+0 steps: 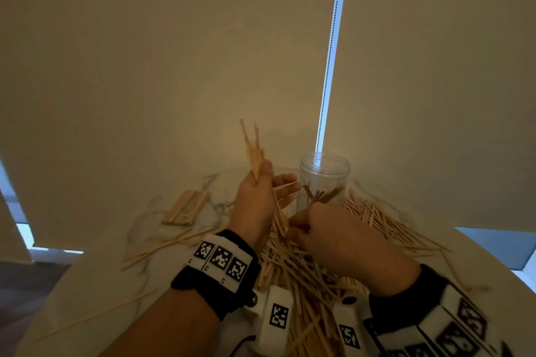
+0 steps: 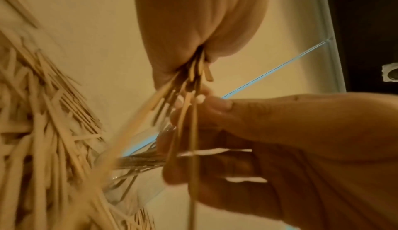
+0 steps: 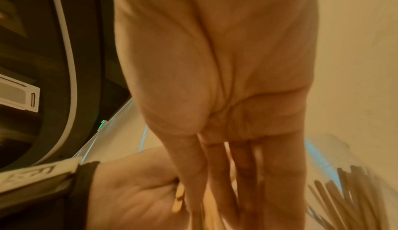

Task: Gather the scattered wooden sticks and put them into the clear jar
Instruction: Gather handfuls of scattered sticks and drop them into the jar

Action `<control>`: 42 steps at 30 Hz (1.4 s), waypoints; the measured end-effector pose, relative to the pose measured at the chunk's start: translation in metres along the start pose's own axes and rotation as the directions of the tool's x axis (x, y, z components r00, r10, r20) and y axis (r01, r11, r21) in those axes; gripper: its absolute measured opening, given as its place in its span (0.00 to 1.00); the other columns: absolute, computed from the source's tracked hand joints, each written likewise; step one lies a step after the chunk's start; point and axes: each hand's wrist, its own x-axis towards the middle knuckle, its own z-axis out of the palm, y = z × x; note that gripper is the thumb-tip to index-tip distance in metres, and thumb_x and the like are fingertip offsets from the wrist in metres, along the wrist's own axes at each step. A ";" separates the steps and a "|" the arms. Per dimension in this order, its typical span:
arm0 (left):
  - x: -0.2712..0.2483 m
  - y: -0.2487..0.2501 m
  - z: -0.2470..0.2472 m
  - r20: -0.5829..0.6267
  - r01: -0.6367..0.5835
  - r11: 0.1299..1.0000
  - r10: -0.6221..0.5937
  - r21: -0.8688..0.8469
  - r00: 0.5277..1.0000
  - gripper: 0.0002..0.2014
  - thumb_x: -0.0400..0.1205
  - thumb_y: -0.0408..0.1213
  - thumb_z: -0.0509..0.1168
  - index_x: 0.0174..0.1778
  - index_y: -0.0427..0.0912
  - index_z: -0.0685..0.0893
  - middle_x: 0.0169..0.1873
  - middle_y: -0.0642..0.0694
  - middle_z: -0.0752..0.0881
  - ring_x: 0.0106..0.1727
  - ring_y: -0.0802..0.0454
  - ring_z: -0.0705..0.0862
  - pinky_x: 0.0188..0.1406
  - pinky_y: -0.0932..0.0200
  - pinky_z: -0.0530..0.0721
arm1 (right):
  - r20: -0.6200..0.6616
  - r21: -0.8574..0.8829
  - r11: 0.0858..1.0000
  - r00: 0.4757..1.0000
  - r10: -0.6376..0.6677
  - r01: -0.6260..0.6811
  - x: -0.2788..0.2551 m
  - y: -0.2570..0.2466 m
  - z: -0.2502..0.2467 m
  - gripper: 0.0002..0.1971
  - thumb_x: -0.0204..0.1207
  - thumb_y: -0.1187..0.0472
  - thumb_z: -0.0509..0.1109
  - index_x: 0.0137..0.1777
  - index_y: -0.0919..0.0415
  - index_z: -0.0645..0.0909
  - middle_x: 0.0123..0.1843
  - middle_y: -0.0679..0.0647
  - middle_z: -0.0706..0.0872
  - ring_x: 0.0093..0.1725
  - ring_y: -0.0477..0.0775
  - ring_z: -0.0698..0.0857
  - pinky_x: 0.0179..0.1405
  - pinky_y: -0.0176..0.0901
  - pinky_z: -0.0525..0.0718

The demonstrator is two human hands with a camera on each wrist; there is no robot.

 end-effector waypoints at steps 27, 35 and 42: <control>-0.022 0.010 0.020 0.182 -0.204 0.975 0.216 -0.085 0.959 0.19 0.85 0.58 0.57 0.45 0.43 0.68 0.28 0.47 0.63 0.24 0.54 0.61 0.19 0.59 0.66 | 0.130 0.634 0.769 0.992 -0.004 -0.080 -0.002 0.010 -0.011 0.06 0.75 0.68 0.75 0.48 0.72 0.87 0.42 0.60 0.93 0.43 0.54 0.93 0.47 0.41 0.91; -0.022 0.013 0.005 0.534 -0.029 0.961 -0.127 0.273 0.836 0.19 0.83 0.59 0.60 0.35 0.48 0.71 0.25 0.51 0.66 0.24 0.56 0.62 0.23 0.61 0.60 | -0.270 0.641 0.766 0.925 0.269 -0.035 -0.011 0.039 -0.056 0.12 0.86 0.51 0.62 0.60 0.51 0.85 0.51 0.47 0.91 0.50 0.49 0.90 0.58 0.55 0.88; -0.039 0.014 0.017 0.691 -0.461 0.589 -0.248 0.664 0.679 0.19 0.87 0.58 0.59 0.35 0.50 0.75 0.25 0.54 0.76 0.23 0.58 0.74 0.29 0.63 0.75 | -0.332 0.645 0.763 0.883 0.331 -0.044 -0.017 0.032 -0.062 0.26 0.83 0.33 0.51 0.54 0.50 0.83 0.45 0.47 0.92 0.46 0.47 0.89 0.57 0.55 0.84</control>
